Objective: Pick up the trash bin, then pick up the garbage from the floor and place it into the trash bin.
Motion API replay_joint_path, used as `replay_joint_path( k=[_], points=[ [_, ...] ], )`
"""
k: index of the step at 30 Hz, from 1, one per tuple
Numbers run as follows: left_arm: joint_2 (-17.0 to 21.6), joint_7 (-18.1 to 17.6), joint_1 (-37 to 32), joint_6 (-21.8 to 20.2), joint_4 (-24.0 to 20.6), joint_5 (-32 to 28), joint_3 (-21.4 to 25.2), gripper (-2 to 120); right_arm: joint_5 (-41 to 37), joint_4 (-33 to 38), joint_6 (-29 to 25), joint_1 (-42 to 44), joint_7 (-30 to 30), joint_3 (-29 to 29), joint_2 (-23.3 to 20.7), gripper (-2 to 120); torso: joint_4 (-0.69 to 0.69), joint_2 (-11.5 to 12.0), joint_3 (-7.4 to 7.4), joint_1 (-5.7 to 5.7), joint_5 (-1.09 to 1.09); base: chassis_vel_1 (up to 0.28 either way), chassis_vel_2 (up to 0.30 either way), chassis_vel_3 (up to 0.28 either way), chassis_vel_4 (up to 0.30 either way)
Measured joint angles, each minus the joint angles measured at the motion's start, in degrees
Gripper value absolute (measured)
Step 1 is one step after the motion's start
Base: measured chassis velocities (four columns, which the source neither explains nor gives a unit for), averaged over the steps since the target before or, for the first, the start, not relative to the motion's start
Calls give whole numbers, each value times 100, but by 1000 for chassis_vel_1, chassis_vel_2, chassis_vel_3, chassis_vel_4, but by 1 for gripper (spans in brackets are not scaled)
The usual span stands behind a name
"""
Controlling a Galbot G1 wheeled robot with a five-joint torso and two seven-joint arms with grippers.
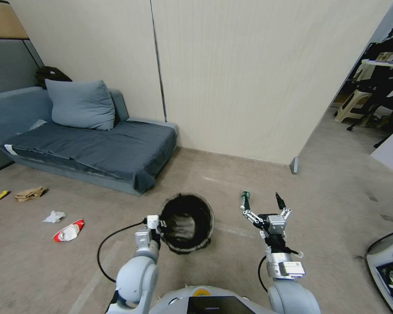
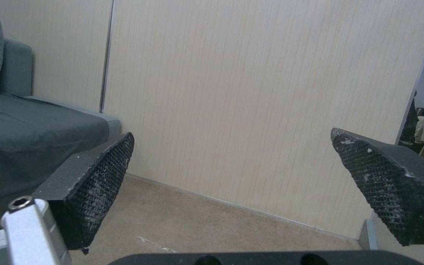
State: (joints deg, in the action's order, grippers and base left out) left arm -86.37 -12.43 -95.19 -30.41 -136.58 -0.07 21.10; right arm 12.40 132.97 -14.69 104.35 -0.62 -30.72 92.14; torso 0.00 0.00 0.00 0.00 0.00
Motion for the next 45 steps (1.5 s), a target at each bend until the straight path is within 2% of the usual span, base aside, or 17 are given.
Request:
replay_joint_path(
  k=[8, 20, 45],
  points=[
    [56, -168, -115, 219, -248, 112, -94, 1, -102, -9, -5, 9, 41, -64, 0, 100, 0, 0, 0, 0, 0, 0, 0, 0, 0],
    [61, -141, -105, 247, -267, 161, -175, 1, -183, -20, 0, 13, 66, -87, 0, 100, 0, 0, -1, 0, 0, -15, 10, 10, -8],
    [-9, -96, -66, 296, -173, 235, -270, 1, -207, -33, 0, 13, 78, -110, 0, 100, 0, 0, -1, 1, 0, -130, 132, 136, -127]
  ],
)
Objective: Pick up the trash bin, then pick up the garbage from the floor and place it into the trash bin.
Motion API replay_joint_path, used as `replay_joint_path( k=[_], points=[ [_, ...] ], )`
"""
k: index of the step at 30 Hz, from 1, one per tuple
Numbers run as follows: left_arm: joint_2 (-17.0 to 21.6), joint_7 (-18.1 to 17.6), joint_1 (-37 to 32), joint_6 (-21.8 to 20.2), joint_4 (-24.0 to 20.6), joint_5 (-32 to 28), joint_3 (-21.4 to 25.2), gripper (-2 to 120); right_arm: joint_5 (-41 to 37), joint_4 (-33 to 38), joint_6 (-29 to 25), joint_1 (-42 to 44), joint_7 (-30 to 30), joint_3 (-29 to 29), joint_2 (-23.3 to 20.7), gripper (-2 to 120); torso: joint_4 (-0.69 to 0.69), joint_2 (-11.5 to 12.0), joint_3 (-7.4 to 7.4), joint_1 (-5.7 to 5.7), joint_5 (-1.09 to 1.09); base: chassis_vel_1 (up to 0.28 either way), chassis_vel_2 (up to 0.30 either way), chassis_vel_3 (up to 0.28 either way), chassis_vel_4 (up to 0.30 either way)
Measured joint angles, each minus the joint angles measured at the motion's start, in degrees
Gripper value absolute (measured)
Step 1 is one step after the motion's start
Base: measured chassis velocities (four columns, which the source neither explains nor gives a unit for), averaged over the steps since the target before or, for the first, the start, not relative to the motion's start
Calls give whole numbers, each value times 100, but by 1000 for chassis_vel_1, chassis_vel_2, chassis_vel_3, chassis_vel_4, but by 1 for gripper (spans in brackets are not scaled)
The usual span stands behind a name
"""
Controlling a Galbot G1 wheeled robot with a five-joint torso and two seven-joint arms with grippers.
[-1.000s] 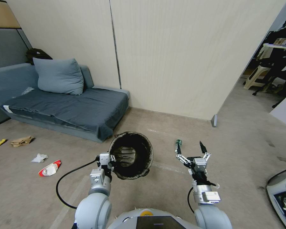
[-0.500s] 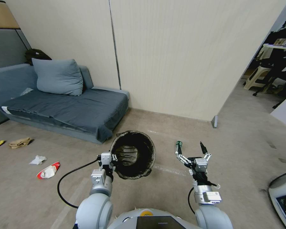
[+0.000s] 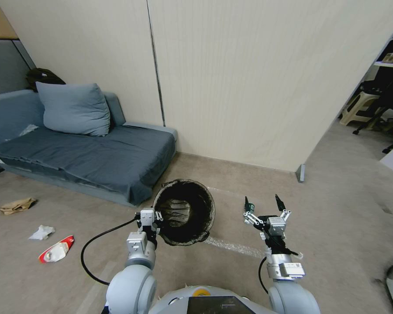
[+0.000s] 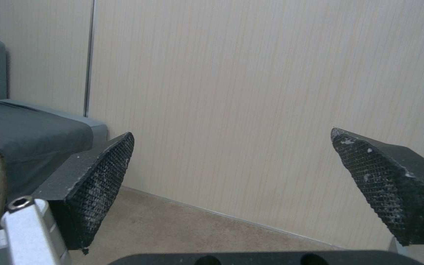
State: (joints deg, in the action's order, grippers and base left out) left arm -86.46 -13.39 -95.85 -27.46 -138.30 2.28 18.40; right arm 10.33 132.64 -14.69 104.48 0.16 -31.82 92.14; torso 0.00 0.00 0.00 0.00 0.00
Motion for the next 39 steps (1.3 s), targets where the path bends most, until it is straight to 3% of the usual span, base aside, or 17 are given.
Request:
replay_joint_path(
  k=[11, 27, 31, 33, 39],
  points=[
    [-10, 15, -4, 37, 2, 10, 27, 1, 5, -53, -14, -10, 87, -7, 0, 100, 0, 0, 1, 0, 0, -126, 121, 131, -125],
    [15, 16, -52, 66, -54, 35, 29, 1, 62, -105, -240, -31, 212, -21, 0, 100, 0, 0, 0, -1, 0, -9, 10, 6, -9],
    [46, 19, -61, 71, -63, 35, 32, 1, 73, -141, -57, -92, 101, -24, 0, 100, -1, 0, 0, -1, 1, 0, 0, 0, 0],
    [70, 20, -63, 72, -63, 31, 34, 1, 85, -197, 306, -207, -99, -52, 0, 100, 1, 0, 0, 0, -2, 0, 0, 0, 0],
    [84, 22, -72, 73, -55, 25, 48, 1, 91, -214, 426, -242, -172, -57, 0, 100, 0, 0, 0, 0, 0, 0, 0, 0, 0]
  ],
)
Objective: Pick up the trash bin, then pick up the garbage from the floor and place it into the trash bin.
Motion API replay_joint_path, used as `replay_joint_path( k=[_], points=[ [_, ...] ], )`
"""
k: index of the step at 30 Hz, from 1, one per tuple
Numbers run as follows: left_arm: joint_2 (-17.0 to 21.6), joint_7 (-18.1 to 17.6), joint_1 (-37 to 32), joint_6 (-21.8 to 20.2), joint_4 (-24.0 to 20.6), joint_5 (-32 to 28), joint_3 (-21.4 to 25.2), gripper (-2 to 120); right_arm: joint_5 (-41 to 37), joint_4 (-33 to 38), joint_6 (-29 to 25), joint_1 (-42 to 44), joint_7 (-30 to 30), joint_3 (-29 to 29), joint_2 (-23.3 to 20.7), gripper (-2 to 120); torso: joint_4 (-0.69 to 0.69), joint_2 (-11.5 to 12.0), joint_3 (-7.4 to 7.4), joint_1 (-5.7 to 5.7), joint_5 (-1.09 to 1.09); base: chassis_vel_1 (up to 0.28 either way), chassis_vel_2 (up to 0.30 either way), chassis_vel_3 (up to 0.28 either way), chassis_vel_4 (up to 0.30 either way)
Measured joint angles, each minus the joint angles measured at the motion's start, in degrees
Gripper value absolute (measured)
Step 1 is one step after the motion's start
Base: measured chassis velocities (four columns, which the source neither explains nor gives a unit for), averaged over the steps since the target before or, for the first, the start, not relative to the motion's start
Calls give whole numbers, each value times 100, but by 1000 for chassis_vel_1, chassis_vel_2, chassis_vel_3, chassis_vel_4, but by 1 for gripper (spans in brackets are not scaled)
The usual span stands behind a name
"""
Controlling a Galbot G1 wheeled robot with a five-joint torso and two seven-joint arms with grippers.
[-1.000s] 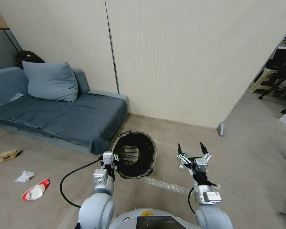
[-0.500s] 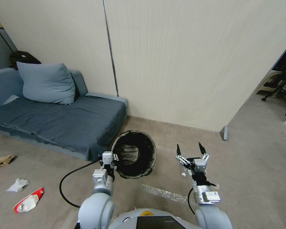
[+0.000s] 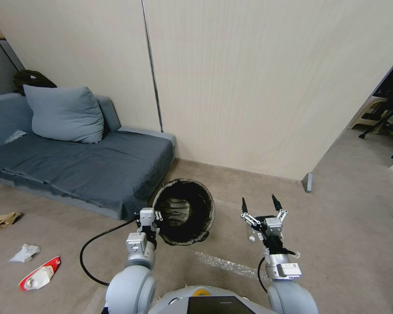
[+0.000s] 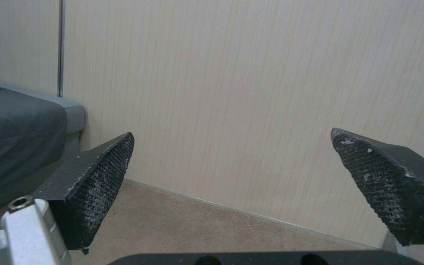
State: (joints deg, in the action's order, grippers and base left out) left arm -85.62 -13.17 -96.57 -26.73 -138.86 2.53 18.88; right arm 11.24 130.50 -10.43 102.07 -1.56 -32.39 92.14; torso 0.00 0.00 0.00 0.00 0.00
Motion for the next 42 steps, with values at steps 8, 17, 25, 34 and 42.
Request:
replay_joint_path(
  k=[8, 17, 25, 34, 42],
  points=[
    [1, 0, -16, 0, 70, 11, 15, 1, -384, -273, 733, -350, -119, -98, 0, 100, 0, 0, 0, 0, -1, 0, 0, 0, 0],
    [-5, -11, -76, 23, 90, 87, 28, 1, -1136, -769, 2062, -997, -340, -285, 0, 100, 1, 0, 0, 0, -1, 0, 0, 0, 0],
    [-27, -3, -120, 48, 89, 182, 21, 1, -1234, -854, 2223, -1085, -371, -303, -8, 100, 0, 0, 0, 0, 0, 0, 0, 0, 0],
    [-34, -2, -122, 81, 90, 202, 25, 1, -1576, -2001, 2408, -1649, -484, -258, -438, 100, 1, 0, 0, 0, -1, 0, 0, 0, 0],
    [-34, -2, -134, 121, 90, 218, 21, 1, -1743, -2921, 2504, -2063, -517, -206, -689, 100, 1, 0, 0, 0, -1, 0, 0, 0, 0]
  ],
)
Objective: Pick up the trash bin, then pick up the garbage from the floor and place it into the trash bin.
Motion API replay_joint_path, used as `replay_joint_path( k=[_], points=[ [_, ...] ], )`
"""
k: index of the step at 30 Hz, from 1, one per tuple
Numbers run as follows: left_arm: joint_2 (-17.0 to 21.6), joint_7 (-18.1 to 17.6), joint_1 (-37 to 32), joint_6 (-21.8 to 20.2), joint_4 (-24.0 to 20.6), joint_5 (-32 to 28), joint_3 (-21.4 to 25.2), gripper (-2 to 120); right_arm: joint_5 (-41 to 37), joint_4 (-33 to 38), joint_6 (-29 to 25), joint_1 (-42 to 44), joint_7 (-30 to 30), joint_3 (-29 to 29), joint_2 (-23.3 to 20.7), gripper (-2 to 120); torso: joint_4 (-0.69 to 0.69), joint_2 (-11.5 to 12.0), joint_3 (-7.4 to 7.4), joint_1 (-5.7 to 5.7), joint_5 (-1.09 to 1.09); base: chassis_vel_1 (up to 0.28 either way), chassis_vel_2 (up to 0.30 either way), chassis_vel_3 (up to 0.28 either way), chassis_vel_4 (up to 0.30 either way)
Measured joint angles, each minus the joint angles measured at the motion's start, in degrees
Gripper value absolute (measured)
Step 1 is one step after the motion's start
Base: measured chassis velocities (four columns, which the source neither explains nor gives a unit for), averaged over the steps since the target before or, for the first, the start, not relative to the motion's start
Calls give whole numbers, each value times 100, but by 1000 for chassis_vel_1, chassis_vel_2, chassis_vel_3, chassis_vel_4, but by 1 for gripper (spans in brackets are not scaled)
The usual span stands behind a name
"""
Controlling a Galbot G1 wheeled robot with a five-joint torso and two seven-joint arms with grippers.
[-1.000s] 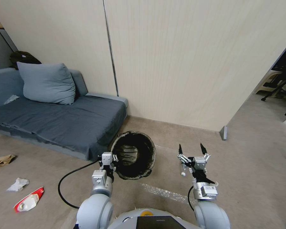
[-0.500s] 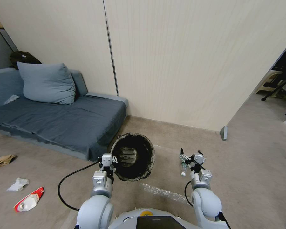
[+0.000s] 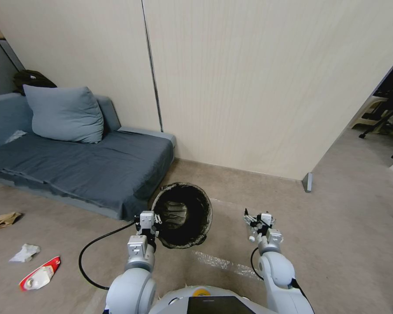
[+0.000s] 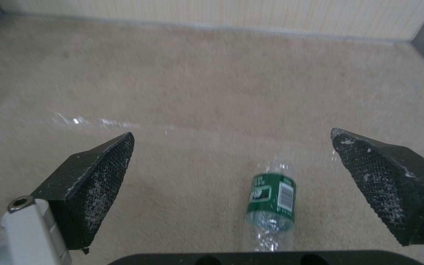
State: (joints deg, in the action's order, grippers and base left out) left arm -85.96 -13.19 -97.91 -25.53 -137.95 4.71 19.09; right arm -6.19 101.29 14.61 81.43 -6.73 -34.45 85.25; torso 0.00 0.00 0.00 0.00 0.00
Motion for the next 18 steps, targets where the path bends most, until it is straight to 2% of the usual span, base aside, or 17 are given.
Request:
replay_joint_path(
  k=[1, 5, 17, 18],
  points=[
    [0, 0, 0, 0, 0, 0, 0, 1, 0, 0, 0, 0, 0, 0, 0, 100, 0, 0, 0, 0, 0, 0, 0, 0, 0],
    [0, 4, 18, 16, 0, 0, -15, 1, -137, -772, 74, -344, -29, 52, -213, 100, 0, 0, 0, 0, -1, 0, 0, 0, 0],
    [-5, 12, 38, 43, 15, -2, -27, 1, -174, -1112, 89, -487, -38, 72, -279, 100, -2, 0, 0, 0, 1, 0, 0, 0, 0],
    [-4, 12, 39, 49, 15, -5, -21, 1, -146, -1361, 52, -594, -19, 73, -294, 100, -1, 0, 0, 0, 2, 0, 0, 0, 0]
  ],
)
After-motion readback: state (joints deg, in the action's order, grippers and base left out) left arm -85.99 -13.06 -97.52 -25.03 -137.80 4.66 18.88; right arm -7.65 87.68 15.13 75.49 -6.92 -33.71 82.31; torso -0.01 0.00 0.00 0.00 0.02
